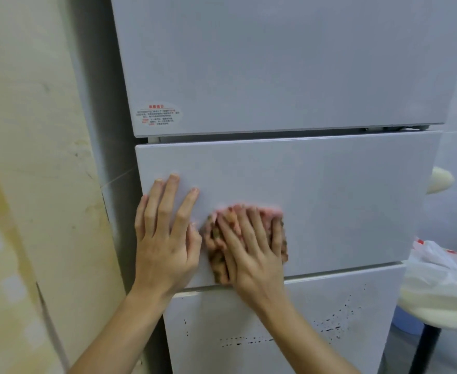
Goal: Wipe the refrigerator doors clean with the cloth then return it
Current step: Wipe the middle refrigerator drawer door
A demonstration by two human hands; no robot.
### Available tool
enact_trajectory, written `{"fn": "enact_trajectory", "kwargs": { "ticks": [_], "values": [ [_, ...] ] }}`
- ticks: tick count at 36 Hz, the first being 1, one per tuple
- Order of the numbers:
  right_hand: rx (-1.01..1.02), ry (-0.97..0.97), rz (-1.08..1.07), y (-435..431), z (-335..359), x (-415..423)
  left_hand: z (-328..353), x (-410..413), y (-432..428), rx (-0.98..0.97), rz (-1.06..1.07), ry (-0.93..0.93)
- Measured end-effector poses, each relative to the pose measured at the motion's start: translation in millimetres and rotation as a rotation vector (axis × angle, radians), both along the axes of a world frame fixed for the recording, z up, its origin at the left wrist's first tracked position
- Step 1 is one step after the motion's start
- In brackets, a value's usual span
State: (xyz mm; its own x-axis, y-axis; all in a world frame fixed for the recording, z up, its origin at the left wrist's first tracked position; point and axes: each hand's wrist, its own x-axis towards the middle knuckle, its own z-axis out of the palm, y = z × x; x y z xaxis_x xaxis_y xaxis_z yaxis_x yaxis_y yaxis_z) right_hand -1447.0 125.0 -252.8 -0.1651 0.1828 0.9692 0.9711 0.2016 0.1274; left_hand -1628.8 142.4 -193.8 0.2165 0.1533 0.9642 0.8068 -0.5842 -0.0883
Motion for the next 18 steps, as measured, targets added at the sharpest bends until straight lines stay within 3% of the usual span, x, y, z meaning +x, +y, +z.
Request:
{"fn": "enact_trajectory", "kwargs": {
  "ticks": [5, 8, 11, 18],
  "values": [
    [0.154, 0.204, -0.008, 16.3, 94.2, -18.9, 0.1, -9.6, -0.3, -0.002, 0.02, -0.036],
    [0.19, 0.31, -0.026, 19.5, 106.7, -37.0, -0.3, -20.8, -0.5, 0.014, 0.049, -0.019],
    [0.157, 0.321, -0.008, 16.8, 91.2, -50.1, 1.0, -26.3, -1.9, 0.016, 0.054, 0.011],
    [-0.052, -0.011, 0.046, 4.4, -40.0, -54.4, -4.9, -36.5, -3.5, -0.022, 0.062, 0.017]
  ]
}}
